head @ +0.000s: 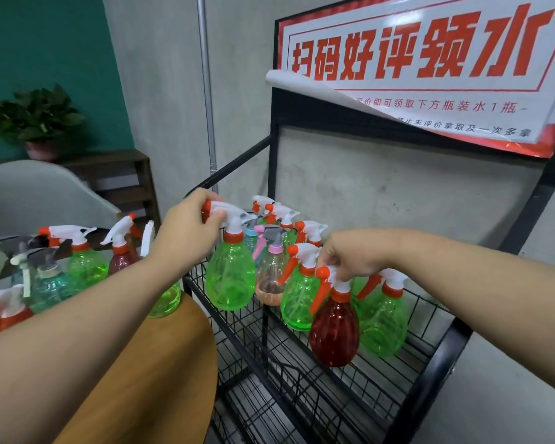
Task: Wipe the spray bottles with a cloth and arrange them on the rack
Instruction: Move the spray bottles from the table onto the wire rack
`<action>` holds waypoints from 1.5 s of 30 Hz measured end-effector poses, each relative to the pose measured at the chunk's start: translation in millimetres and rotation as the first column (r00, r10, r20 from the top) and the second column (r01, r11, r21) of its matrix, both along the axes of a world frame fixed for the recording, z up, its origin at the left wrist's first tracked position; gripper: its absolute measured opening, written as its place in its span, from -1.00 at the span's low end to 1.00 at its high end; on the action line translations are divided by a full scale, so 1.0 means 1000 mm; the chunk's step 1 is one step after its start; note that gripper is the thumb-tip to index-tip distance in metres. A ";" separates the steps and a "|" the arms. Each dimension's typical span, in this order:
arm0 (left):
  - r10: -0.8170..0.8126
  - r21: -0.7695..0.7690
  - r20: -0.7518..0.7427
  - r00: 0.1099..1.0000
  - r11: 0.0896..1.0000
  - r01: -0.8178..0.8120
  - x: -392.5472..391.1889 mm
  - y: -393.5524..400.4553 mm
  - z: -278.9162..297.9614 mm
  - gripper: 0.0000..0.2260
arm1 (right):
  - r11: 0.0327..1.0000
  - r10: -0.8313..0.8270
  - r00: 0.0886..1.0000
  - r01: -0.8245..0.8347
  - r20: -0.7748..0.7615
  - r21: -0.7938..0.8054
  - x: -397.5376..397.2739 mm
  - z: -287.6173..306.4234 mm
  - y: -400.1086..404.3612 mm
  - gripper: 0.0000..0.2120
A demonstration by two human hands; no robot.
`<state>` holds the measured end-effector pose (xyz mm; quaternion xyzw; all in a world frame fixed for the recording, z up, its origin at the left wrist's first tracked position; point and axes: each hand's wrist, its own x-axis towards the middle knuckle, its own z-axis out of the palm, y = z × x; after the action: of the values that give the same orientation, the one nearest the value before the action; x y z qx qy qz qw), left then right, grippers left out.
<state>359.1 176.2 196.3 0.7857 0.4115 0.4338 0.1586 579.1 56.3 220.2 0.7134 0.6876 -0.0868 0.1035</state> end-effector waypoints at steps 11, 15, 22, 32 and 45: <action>-0.330 0.005 0.102 0.939 0.944 0.331 0.010 -0.046 -0.005 -0.89 | 0.967 -0.180 0.963 0.211 -0.199 0.142 0.003 0.013 -0.002 -0.64; -0.436 0.014 0.139 0.889 0.899 0.439 0.014 -0.067 0.000 -0.92 | 0.906 -0.201 0.945 0.280 -0.259 0.317 0.008 0.017 0.002 -0.83; -0.460 0.063 0.087 0.883 0.888 0.456 0.027 -0.087 0.000 -0.82 | 0.826 -0.184 0.895 0.365 -0.407 0.429 0.010 0.021 0.004 -0.83; -0.499 0.022 0.303 0.812 0.855 0.517 0.041 -0.100 0.006 -0.85 | 0.723 -0.152 0.835 0.459 -0.529 0.517 0.010 0.029 0.002 -0.80; -0.451 -0.240 0.172 0.875 0.843 0.482 0.086 -0.137 -0.054 -0.82 | 0.674 -0.157 0.788 0.526 -0.596 0.518 0.011 0.034 -0.002 -0.81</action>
<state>445.1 39.2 142.4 0.8074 0.2548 0.3628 0.3894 590.4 54.0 254.6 0.7736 0.5216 -0.0396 -0.3577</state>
